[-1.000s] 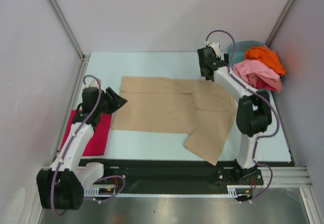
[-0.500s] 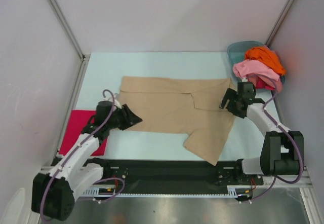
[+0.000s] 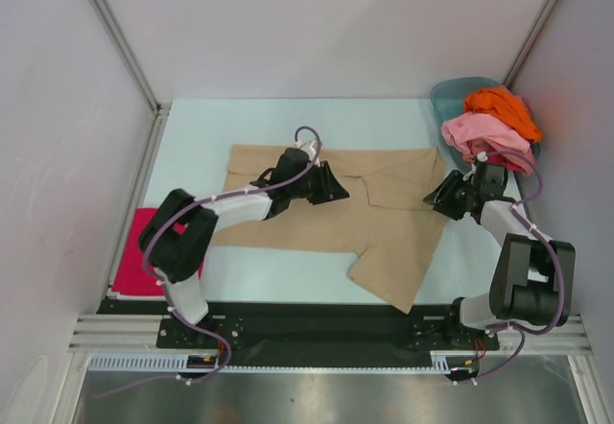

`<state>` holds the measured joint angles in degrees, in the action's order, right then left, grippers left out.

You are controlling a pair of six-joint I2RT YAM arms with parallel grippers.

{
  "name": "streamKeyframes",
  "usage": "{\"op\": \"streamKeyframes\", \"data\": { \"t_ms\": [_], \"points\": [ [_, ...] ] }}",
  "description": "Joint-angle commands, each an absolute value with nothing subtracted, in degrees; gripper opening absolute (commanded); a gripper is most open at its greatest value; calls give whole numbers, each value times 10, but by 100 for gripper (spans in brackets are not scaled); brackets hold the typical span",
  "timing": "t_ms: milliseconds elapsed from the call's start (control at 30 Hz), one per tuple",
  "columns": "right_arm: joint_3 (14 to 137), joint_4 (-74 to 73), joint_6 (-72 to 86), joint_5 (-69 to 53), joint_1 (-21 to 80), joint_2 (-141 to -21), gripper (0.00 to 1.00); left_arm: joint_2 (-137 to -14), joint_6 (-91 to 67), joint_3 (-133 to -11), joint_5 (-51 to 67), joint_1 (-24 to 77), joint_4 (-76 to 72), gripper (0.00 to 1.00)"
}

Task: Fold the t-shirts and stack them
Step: Fold the tshirt

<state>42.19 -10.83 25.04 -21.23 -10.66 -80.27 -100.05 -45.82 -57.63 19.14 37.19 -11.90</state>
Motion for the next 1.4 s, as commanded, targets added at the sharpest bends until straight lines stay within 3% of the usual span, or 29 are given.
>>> {"op": "streamKeyframes", "data": {
  "t_ms": [0,167,467,1167,1367],
  "points": [
    [427,-66,244,-243,-114,-822,47,-1082,-476,-658,191,389,-160,35],
    [430,-47,245,-234,-120,-839,48,-1168,-478,-745,178,423,-133,35],
    [420,-33,240,-243,-128,-852,48,-1227,-465,-780,121,447,-93,43],
    [414,-5,253,-253,-162,-902,49,-1269,-479,-843,108,437,-52,41],
    [427,21,259,-273,-163,-933,48,-1279,-485,-849,127,433,-59,34]
  ]
}}
